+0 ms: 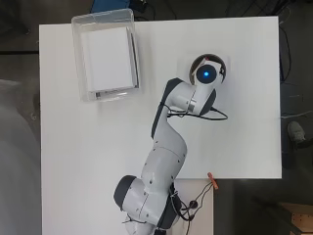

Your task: Teleoperate dual arm-hand system to remove items from a box

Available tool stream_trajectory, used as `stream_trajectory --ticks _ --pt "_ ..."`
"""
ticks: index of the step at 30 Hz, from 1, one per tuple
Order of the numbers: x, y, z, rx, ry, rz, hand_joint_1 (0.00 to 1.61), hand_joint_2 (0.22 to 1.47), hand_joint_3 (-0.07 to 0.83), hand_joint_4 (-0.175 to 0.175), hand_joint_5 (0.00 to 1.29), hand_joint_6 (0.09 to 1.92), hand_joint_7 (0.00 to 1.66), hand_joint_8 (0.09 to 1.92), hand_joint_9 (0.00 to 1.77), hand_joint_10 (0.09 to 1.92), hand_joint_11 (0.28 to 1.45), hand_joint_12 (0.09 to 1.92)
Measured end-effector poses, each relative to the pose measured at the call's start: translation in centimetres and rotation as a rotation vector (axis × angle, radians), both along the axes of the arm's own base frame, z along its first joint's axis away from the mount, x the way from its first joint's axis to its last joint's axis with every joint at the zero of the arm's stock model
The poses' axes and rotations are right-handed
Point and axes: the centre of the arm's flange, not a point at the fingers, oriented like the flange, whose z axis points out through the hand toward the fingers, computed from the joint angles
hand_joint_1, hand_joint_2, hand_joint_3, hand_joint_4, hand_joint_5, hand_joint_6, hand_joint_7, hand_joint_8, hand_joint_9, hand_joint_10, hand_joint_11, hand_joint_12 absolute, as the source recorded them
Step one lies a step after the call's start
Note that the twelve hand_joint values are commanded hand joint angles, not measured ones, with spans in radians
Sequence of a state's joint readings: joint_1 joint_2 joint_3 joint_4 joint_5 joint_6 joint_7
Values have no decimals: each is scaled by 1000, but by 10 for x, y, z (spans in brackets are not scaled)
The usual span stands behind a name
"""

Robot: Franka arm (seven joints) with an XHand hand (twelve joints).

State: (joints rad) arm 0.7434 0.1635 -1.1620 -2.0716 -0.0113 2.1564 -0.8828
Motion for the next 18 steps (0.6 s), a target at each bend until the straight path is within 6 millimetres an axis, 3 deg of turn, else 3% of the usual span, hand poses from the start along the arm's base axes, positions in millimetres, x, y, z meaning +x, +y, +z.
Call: stream_trajectory --ticks 3,9,10,11,12,13,14,16,18 --pt "-9 -21 -8 1 12 -34 1124 1199 1 175 891 1920 1304 1920 1499 1920 1153 1776" --pt "-11 -22 -17 -8 14 -62 1047 1195 -1 175 902 1826 1336 1920 1536 1920 1188 1781" --pt "-12 -25 -17 -5 12 -64 873 1173 -3 126 815 1359 1215 1920 1433 1920 1072 1760" --pt "-11 -25 -17 1 12 -57 690 1145 -6 65 693 846 1008 1446 1182 1510 856 1356" --pt "-9 -22 -16 8 15 -42 550 1121 -6 42 625 476 811 890 911 964 651 855" --pt "-6 -18 -15 14 28 -26 455 1113 -4 44 589 249 692 490 750 548 539 482" --pt "-3 -14 -13 18 57 -21 392 1114 -1 54 558 123 618 251 670 289 489 253" --pt "-2 -13 -11 22 105 -45 316 1122 2 72 507 87 543 87 610 87 464 87" --pt "2 -7 -6 8 134 -70 291 1126 3 78 487 87 521 87 597 87 461 87"
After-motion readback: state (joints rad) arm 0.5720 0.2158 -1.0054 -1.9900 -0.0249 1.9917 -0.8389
